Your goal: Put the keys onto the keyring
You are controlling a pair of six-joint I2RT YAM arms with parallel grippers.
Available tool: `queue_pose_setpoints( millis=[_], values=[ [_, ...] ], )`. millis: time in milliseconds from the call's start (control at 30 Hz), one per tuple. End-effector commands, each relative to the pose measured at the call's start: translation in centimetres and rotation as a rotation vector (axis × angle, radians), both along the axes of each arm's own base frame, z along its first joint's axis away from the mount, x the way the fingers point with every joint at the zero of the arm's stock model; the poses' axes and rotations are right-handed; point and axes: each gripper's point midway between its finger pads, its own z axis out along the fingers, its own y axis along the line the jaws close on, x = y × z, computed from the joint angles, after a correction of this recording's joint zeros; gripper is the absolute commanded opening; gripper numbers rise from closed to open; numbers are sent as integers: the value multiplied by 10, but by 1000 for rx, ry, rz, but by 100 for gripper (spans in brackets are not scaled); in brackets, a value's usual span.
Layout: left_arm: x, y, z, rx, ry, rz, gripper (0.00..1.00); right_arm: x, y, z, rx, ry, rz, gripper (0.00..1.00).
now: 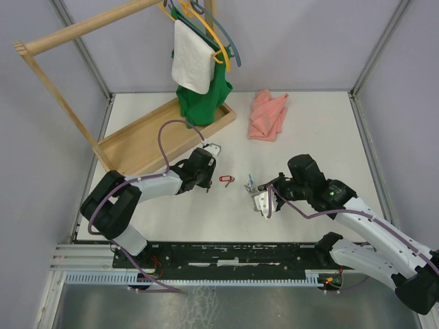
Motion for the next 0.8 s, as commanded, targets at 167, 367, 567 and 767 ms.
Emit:
queue_pose_setpoints(
  millis=[167, 367, 567, 767],
  values=[
    [15, -9, 9, -4, -42, -24, 16, 1, 5, 6, 33, -8, 7, 2],
    [12, -7, 7, 1, -36, -29, 4, 1, 5, 6, 33, -9, 7, 2],
    [9, -13, 31, -57, -102, -83, 3, 2, 6, 9, 41, -13, 1, 1],
    [2, -30, 61, -176, -230, -223, 3, 5, 8, 11, 62, -2, -23, 1]
  ],
)
